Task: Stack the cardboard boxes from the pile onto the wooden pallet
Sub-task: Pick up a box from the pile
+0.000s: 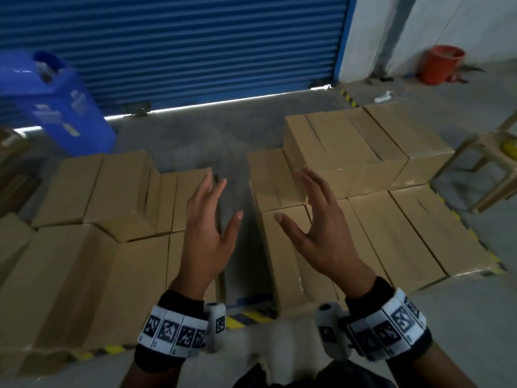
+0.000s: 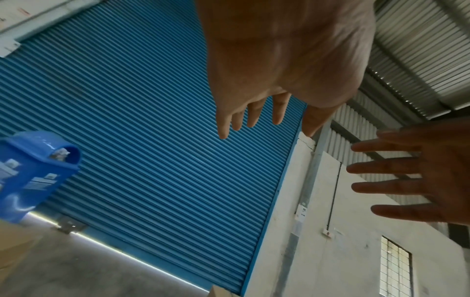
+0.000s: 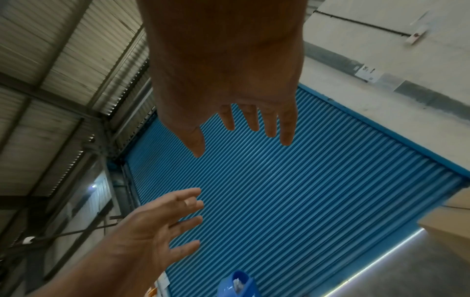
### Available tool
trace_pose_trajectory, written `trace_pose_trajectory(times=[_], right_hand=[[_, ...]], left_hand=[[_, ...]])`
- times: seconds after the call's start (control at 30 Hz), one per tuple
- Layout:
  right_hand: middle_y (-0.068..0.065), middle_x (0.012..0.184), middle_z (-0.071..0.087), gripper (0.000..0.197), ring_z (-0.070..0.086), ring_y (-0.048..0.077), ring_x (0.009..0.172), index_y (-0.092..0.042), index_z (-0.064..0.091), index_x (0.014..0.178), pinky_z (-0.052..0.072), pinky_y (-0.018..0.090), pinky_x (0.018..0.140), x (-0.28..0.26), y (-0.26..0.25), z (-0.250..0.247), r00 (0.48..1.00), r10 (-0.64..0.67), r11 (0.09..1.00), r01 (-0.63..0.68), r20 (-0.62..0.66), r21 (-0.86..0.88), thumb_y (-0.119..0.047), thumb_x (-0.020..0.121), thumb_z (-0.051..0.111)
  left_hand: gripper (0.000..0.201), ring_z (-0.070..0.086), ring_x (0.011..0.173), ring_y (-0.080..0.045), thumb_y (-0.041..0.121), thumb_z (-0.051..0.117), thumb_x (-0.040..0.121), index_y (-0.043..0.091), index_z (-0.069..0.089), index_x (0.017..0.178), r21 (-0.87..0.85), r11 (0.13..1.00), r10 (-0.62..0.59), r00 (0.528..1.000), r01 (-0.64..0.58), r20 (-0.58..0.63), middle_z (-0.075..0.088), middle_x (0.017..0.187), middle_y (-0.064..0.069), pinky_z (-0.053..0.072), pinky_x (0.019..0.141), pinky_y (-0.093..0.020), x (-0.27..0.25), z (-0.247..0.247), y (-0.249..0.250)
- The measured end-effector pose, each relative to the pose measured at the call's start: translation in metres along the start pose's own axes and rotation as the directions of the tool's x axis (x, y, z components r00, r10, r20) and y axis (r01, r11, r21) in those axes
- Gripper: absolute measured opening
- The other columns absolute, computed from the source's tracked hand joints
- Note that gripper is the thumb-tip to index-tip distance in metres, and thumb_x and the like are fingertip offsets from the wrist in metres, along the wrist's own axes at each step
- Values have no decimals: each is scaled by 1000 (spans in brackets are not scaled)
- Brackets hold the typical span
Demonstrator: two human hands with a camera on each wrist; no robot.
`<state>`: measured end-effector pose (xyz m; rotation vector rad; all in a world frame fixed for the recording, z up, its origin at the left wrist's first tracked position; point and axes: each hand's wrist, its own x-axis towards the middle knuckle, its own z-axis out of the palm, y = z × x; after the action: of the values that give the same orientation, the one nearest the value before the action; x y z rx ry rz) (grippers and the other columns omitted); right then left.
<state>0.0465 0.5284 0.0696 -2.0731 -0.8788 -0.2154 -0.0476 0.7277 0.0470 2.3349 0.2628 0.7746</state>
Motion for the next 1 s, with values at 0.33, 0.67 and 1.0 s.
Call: trace_pose_trajectory(times=[0.33,0.67,1.0], right_hand=[[3,155,33,69,37,17,141,-16,40,148,43,38,109,-119,-62,22,982,-101,984,75,159,159,-48,91,62],[7,154,37,72,34,19,143,-18,40,148,32,28,112,-221,-137,74,931,-137,961,42,339,273,-53,88,57],[4,155,35,69,36,20,142,-18,50,142,33,28,110,-232,-238,185,861,-244,941,98,447,324,-56,85,50]], left_hand=[[60,35,145,-24,38,54,94,7,48,145,109,978,-155,970,178,-189,40,155,-14,29,118,-28,-176,-81,14],[66,29,147,-12,50,49,92,20,43,150,194,889,-366,897,415,-248,31,161,1,27,112,-16,-326,-164,18],[59,30,146,-19,37,57,96,12,45,148,223,856,-368,852,467,-372,38,158,-11,17,112,-6,-395,-274,-58]])
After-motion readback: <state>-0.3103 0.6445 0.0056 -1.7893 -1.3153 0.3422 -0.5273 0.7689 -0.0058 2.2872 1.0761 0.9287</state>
